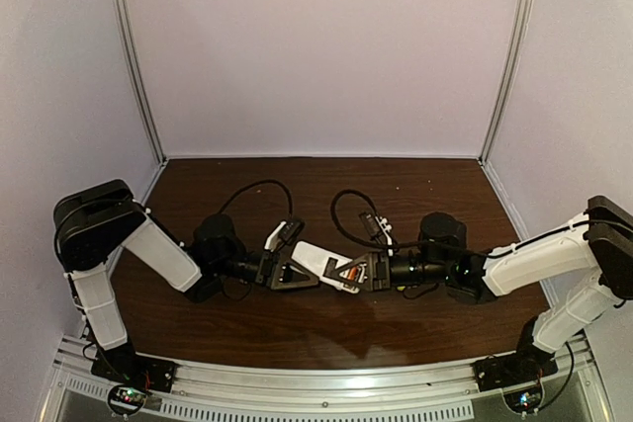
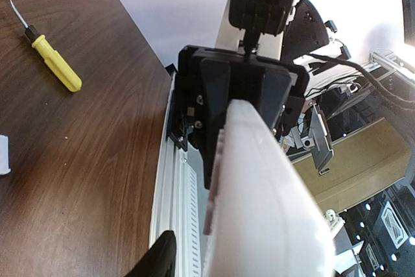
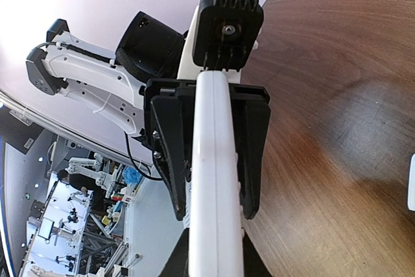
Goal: Unload the batteries from the remote control
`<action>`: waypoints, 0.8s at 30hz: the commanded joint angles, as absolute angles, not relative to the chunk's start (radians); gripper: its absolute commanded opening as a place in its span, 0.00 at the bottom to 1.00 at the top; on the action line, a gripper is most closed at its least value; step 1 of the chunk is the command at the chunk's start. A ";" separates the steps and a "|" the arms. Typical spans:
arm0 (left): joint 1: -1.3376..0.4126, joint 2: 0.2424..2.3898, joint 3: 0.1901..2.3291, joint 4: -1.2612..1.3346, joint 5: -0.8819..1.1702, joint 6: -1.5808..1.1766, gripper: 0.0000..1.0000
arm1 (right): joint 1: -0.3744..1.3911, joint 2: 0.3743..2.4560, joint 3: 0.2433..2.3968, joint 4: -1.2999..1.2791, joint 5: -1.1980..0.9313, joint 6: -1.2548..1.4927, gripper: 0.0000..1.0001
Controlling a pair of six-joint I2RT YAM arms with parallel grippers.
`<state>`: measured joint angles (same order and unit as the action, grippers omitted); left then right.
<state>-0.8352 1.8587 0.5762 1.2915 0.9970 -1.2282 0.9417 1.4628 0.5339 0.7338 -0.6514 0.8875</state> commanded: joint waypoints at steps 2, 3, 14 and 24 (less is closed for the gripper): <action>-0.830 1.836 0.551 1.481 0.969 -1.252 0.42 | 0.968 1.491 0.539 0.811 -0.626 0.921 0.00; -0.825 1.836 0.543 1.501 0.961 -1.262 0.42 | 0.971 1.494 0.542 0.812 -0.623 0.921 0.00; -0.792 1.836 0.493 1.634 0.935 -1.329 0.39 | 1.000 1.574 0.561 0.865 -0.598 0.961 0.00; -0.783 1.836 0.478 1.654 0.919 -1.338 0.32 | 1.019 1.651 0.592 0.948 -0.622 1.000 0.00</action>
